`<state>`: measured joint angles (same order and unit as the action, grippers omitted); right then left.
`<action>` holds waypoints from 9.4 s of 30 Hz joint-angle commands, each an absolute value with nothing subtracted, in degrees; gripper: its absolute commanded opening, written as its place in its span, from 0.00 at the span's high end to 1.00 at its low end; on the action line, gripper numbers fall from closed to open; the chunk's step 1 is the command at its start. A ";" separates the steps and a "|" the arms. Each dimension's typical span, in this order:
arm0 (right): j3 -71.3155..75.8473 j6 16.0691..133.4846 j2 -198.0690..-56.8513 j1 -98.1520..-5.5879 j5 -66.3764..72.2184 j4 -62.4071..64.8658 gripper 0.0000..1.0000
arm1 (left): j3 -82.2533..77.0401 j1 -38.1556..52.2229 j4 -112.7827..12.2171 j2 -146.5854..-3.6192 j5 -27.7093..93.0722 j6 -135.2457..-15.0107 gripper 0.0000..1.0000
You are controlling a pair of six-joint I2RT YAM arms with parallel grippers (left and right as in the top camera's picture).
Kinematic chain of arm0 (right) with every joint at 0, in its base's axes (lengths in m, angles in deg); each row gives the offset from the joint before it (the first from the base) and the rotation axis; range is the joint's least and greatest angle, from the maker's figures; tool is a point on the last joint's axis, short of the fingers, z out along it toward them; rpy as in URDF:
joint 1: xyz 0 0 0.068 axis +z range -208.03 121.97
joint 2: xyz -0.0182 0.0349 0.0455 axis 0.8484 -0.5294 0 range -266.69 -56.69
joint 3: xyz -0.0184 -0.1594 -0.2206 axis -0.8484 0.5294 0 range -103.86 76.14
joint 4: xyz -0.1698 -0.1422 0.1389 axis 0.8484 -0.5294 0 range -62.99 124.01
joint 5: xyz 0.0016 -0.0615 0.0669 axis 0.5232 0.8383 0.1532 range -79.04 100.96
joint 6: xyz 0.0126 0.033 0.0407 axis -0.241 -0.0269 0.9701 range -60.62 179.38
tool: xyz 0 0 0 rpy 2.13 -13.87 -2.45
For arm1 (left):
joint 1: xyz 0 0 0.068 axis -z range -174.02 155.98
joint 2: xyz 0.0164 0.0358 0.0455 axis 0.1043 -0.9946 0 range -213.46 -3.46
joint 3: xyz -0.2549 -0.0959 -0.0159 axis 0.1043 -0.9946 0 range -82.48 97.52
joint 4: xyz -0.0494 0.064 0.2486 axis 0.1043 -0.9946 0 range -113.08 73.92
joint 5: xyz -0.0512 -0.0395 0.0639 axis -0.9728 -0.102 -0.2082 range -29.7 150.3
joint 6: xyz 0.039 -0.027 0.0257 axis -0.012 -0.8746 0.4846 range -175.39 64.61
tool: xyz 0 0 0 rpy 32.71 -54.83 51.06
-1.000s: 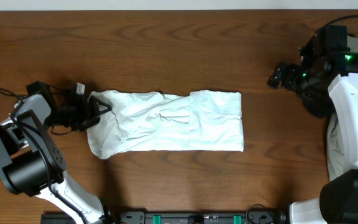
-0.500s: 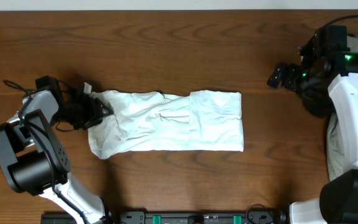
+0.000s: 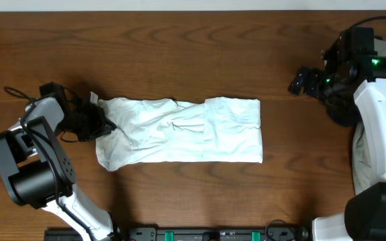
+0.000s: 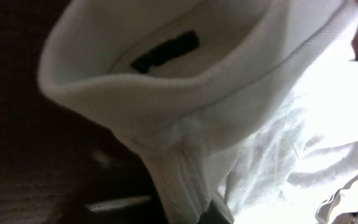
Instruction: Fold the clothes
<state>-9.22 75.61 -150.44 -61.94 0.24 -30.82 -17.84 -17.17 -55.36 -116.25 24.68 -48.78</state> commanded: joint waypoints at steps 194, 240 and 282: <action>-13.96 91.08 -175.67 -20.32 4.16 -9.05 0.71 | -15.44 -4.17 -79.60 -94.11 50.63 -79.34 0.02; -31.58 70.34 -175.77 -22.24 2.15 -31.57 0.03 | -15.41 3.88 -78.55 -94.11 58.41 -80.58 0.02; -20.19 51.17 -175.88 -17.26 4.57 -25.01 0.99 | -15.41 2.15 -78.90 -94.11 58.41 -80.78 0.02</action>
